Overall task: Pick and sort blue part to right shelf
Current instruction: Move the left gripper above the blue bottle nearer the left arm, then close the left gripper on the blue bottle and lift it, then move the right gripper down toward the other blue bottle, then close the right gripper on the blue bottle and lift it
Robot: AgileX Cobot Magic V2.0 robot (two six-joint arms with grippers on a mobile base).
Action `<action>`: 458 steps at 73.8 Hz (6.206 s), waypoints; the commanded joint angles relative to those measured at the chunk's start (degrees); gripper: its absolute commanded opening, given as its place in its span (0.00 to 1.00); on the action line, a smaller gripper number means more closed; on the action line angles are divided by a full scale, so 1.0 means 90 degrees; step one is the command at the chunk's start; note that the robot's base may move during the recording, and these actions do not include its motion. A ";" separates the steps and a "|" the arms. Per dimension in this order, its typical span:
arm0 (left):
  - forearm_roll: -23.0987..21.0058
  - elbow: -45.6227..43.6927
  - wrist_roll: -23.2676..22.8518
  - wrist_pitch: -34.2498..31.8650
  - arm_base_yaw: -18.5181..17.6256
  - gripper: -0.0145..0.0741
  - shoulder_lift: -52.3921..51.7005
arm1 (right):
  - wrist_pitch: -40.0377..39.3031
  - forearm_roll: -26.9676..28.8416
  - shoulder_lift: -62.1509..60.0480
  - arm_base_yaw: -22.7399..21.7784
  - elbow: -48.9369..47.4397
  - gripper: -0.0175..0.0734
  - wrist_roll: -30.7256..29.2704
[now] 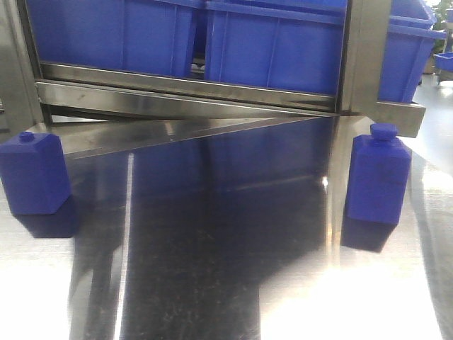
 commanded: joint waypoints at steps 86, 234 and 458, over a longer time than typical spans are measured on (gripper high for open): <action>-0.2556 -0.5293 0.2029 0.4356 -0.0749 0.89 0.7600 | -0.0530 0.0006 -0.0130 -0.0011 -0.0152 0.25 -0.0058; 0.0018 -0.5396 -0.0342 0.4140 -0.1868 0.50 0.8074 | -0.0761 0.0006 -0.0130 -0.0011 -0.0152 0.25 -0.0058; 0.0836 -0.1603 -0.0342 0.1112 -0.1868 0.50 0.0879 | 0.5452 -0.0211 1.0657 0.2221 -0.8630 0.47 0.2662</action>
